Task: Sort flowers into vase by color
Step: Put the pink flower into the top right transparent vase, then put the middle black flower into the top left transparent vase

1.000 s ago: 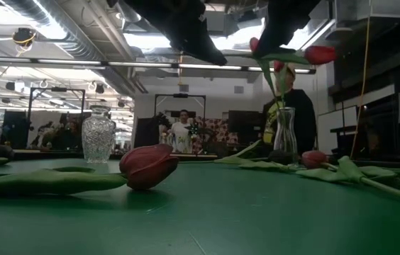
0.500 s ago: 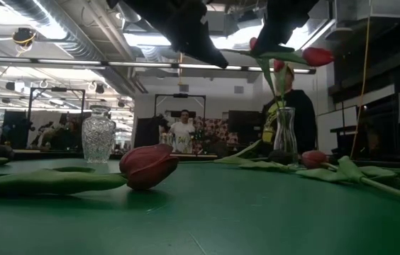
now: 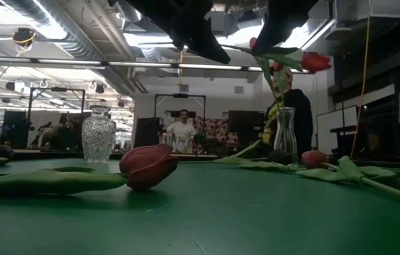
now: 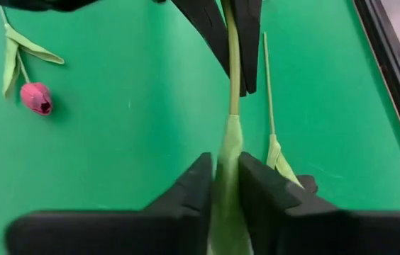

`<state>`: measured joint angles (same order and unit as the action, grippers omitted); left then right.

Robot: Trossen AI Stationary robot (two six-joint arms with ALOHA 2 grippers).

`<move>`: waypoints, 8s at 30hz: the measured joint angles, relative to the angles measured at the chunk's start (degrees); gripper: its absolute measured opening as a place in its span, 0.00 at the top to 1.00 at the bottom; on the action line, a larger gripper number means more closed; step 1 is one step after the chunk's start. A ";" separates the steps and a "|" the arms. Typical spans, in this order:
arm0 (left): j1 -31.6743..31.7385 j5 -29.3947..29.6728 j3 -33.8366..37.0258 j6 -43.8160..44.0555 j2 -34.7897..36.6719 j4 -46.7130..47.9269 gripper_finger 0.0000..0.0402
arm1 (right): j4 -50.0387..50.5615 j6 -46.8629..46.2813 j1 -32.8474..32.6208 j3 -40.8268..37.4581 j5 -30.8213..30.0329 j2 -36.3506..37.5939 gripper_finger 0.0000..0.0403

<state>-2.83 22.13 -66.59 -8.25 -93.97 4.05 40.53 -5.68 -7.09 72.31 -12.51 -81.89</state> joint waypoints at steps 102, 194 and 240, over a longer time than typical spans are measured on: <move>5.25 -18.59 3.43 18.25 0.07 -46.88 1.00 | -54.69 10.69 1.25 -16.39 -3.24 14.52 0.74; 5.31 1.62 3.43 12.12 29.22 7.29 0.65 | -7.45 -7.53 34.15 -16.48 2.71 22.73 0.70; 17.74 -28.33 3.43 3.16 -12.31 -1.15 0.65 | 0.40 -10.99 34.05 -16.46 8.26 40.79 0.48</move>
<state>14.91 -6.20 -63.16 -5.09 -106.28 2.90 40.93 -16.67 26.96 55.86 -4.25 -41.10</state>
